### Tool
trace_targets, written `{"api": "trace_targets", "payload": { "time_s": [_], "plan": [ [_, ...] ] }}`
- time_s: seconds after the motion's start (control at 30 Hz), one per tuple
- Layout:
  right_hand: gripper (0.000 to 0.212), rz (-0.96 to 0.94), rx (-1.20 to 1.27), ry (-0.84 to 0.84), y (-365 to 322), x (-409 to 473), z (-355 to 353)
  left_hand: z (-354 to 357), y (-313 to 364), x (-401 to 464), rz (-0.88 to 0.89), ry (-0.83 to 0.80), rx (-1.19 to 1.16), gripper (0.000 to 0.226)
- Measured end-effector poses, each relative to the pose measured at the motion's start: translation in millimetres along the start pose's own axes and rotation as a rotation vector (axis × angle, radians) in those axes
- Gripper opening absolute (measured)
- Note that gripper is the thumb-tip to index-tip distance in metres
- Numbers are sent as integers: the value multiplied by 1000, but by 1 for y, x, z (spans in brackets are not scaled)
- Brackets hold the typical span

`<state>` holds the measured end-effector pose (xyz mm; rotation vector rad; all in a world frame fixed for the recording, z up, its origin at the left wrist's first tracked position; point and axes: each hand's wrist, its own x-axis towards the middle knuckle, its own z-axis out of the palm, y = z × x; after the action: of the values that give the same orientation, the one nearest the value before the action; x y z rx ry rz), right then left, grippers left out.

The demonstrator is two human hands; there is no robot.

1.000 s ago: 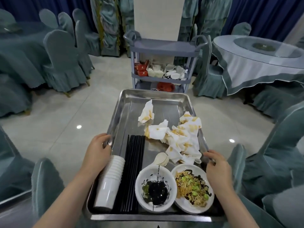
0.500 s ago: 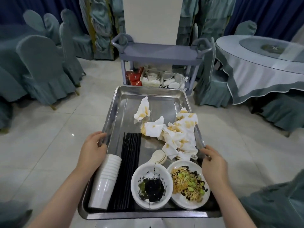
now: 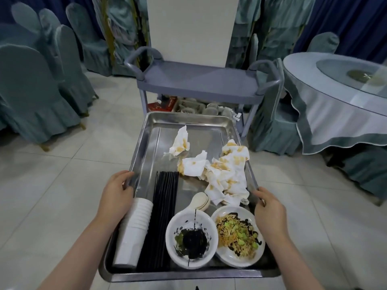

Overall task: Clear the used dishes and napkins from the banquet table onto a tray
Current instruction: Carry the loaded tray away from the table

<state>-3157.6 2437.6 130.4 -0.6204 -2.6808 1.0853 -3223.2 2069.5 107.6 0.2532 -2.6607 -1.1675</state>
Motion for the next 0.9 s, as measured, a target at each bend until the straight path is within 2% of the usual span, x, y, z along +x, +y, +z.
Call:
{"api": "trace_targets", "payload": {
  "time_s": [0.2,0.47,0.9],
  "plan": [
    [45,4,19,59,-29,116,41,46,11,122,18,-12,-45,47],
    [44,112,110,81,-76,249,91,80,36,288,56,-52,-29,45],
    [45,82,65,65,-107,416,136,144,48,431,3,-66,-38,45]
  ]
}}
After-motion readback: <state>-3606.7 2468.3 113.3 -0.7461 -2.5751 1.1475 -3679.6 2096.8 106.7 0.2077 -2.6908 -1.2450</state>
